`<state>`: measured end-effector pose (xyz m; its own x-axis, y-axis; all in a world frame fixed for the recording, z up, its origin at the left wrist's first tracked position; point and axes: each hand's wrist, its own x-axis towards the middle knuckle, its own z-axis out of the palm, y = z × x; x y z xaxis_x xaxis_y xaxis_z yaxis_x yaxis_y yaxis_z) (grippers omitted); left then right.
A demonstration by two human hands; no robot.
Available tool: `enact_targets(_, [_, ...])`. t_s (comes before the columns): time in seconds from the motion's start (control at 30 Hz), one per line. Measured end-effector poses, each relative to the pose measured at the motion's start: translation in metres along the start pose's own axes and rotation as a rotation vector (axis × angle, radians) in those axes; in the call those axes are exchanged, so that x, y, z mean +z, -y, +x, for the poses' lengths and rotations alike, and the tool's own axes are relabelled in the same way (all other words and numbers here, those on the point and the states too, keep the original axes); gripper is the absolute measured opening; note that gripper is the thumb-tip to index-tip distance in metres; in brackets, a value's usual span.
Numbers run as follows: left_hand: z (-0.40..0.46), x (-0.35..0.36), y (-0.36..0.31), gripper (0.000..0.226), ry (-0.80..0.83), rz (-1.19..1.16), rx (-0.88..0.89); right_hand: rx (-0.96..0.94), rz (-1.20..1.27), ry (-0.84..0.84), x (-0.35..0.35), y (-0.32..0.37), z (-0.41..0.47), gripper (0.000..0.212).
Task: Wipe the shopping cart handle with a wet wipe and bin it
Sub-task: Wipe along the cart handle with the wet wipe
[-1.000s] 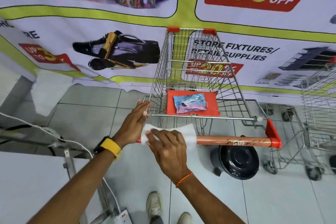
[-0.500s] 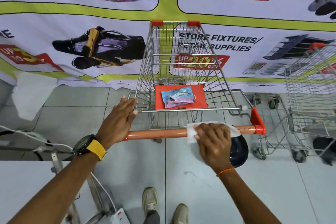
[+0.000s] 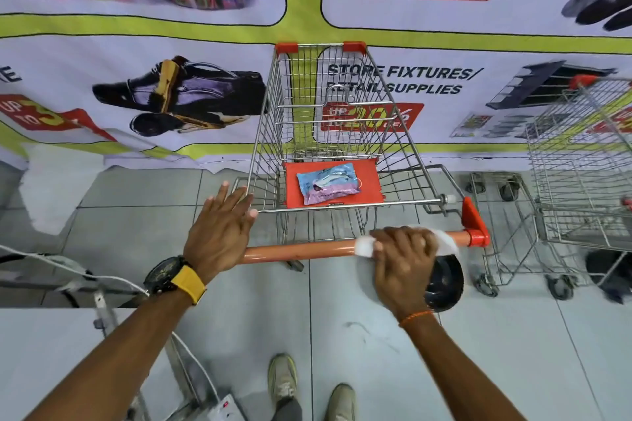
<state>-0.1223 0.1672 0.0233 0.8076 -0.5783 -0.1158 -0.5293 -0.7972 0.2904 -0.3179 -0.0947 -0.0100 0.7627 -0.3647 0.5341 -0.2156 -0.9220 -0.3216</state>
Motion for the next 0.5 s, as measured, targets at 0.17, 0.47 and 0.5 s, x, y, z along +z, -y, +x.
enact_targets(0.17, [-0.002, 0.001, -0.003, 0.063, 0.001, -0.075, -0.028, -0.141, 0.078, 0.137, 0.038, 0.086, -0.011, 0.024])
enact_targets(0.47, [-0.003, 0.002, 0.004, 0.064, 0.004, -0.188, -0.063, -0.205, 0.091, 0.162, 0.066, 0.145, -0.023, 0.033])
enact_targets(0.5, [-0.003, 0.002, 0.004, 0.064, 0.014, -0.154, -0.055, -0.228, 0.086, 0.167, 0.064, 0.14, -0.022, 0.033])
